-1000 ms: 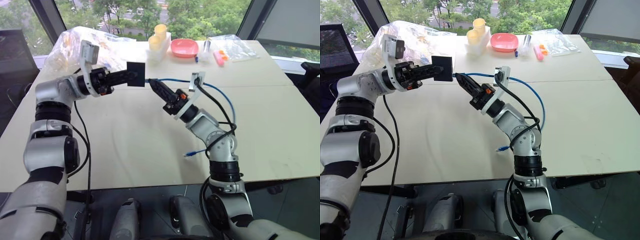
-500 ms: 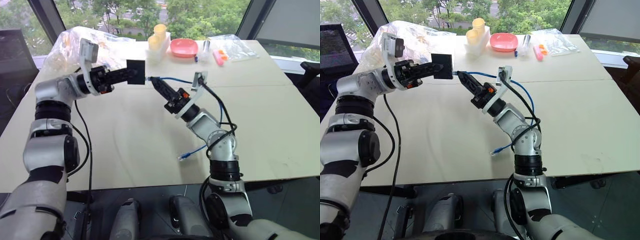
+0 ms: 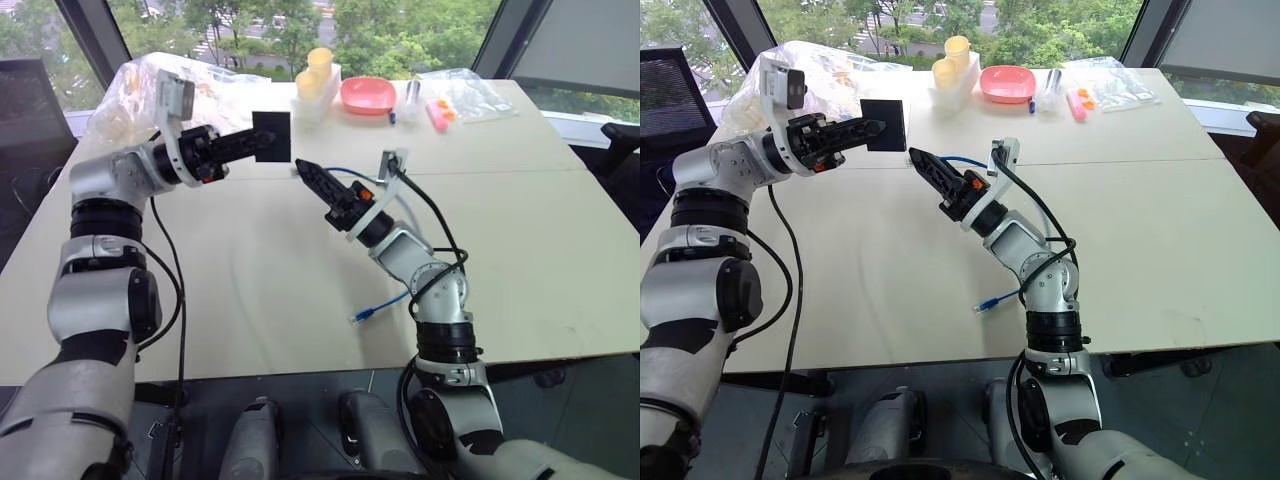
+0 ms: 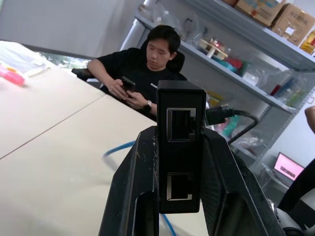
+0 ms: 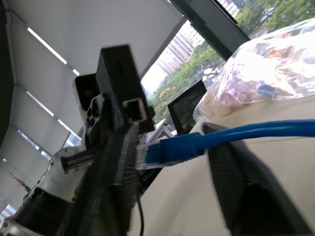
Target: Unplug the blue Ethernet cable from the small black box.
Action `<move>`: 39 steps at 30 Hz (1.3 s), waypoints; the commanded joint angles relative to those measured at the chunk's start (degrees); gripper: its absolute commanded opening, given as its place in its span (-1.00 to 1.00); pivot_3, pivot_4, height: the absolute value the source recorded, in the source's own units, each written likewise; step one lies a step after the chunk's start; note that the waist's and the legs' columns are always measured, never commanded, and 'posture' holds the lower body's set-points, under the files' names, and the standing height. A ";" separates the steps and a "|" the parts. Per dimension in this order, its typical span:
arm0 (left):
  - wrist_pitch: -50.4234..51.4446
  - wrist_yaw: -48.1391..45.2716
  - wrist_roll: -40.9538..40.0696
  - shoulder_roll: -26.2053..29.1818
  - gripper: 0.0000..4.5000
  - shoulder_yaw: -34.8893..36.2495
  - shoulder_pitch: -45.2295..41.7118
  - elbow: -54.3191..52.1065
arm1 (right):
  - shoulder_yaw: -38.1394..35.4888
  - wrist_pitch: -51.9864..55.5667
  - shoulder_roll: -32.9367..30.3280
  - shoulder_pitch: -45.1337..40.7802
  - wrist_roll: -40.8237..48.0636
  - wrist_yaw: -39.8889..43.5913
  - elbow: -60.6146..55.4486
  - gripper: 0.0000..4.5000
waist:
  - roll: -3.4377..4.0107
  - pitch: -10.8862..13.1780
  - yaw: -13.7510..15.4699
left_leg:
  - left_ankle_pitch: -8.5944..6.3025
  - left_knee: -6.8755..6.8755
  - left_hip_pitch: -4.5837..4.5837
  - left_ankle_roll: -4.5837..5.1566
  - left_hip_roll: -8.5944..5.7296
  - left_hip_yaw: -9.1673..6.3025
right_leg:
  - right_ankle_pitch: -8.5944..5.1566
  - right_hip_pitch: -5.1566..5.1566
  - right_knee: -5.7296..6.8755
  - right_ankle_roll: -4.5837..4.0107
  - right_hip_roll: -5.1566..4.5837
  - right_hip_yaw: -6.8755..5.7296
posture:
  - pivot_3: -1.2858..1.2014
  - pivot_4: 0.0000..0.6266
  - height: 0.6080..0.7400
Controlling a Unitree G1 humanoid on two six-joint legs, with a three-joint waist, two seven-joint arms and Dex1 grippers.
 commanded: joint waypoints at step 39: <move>-41.96 37.21 13.37 -19.17 0.99 -6.52 21.43 -9.17 | -4.05 -0.07 -19.16 14.60 -14.95 -9.35 -14.38 1.00 | 0.12 -0.07 0.20 | -0.04 0.06 -0.07 0.07 -0.04 0.08 | 0.02 0.01 -0.16 0.05 0.01 0.08 | 0.03 -0.52 1.00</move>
